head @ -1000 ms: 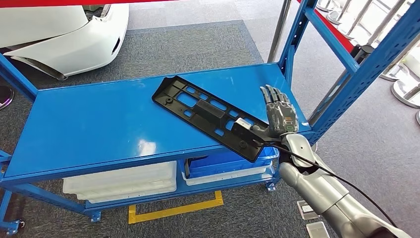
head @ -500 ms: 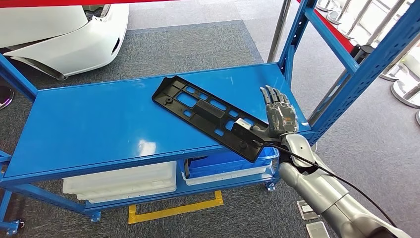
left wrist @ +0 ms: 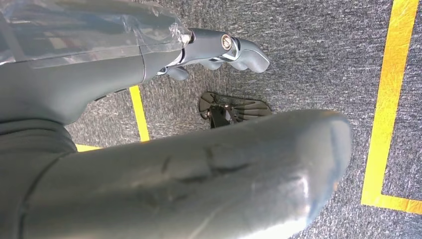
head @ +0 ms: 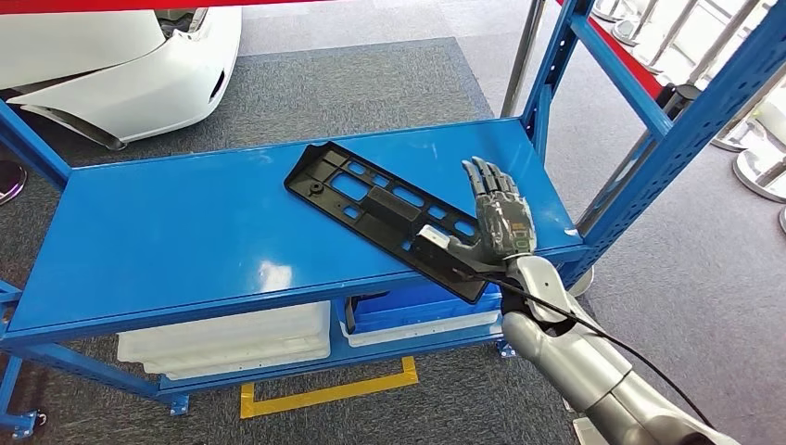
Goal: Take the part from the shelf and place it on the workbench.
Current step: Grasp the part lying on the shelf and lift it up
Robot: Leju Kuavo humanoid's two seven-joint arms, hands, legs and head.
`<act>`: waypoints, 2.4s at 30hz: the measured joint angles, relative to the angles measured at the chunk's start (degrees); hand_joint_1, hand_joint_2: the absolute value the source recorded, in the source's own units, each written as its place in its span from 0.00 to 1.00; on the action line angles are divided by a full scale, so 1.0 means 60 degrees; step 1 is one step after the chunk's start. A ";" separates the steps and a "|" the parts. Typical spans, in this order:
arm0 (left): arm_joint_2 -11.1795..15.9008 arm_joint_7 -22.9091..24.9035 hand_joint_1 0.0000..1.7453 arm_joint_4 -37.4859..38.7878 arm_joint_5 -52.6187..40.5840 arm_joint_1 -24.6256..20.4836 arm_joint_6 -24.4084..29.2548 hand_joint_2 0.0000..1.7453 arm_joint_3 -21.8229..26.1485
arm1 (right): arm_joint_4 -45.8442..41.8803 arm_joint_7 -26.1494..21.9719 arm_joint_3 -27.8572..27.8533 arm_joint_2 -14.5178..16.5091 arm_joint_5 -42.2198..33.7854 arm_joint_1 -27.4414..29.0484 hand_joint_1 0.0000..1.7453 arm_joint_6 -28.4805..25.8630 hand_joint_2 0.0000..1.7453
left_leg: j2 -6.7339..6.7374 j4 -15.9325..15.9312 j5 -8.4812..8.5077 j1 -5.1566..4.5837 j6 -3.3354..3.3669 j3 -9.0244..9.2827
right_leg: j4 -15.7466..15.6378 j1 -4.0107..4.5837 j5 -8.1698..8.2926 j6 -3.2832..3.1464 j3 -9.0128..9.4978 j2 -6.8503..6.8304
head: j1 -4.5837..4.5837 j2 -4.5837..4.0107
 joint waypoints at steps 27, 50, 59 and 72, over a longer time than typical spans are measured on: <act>-0.0005 0.0137 0.00 -0.0005 -0.0209 -0.0179 0.0053 0.00 -0.0007 | -0.0738 -0.0557 0.0436 0.1496 -0.1965 0.1039 0.00 0.0194 1.00 | 0.0001 -0.0009 0.0005 0.0002 -0.0007 0.0001 | -0.0001 0.0001 -0.0001 -0.0007 -0.0004 0.0004 | -0.0007 0.0000; -0.0015 0.0207 0.00 -0.0007 -0.0108 -0.0143 0.0106 0.00 -0.0007 | 0.0350 0.1830 0.0025 0.1308 0.0525 0.1487 0.00 0.0580 1.00 | 0.0003 -0.0009 0.0005 0.0002 -0.0008 0.0001 | -0.0003 -0.0001 -0.0001 -0.0007 -0.0010 0.0006 | -0.0001 0.0000; -0.0015 0.0207 0.00 -0.0007 -0.0094 -0.0141 0.0106 0.00 -0.0007 | 0.0356 0.1956 -0.0136 0.1216 0.0582 0.1501 0.00 0.1015 1.00 | 0.0003 -0.0009 0.0005 0.0001 -0.0008 0.0001 | -0.0003 -0.0001 -0.0001 -0.0007 -0.0010 0.0006 | -0.0005 0.0000; -0.0015 0.0207 0.00 -0.0007 -0.0091 -0.0139 0.0115 0.00 -0.0007 | 0.1547 0.1450 -0.0318 0.1201 0.0243 0.1246 0.00 0.0834 1.00 | 0.0003 -0.0009 0.0006 0.0001 -0.0008 0.0001 | -0.0003 -0.0001 0.0000 -0.0007 -0.0007 0.0005 | -0.0005 0.0000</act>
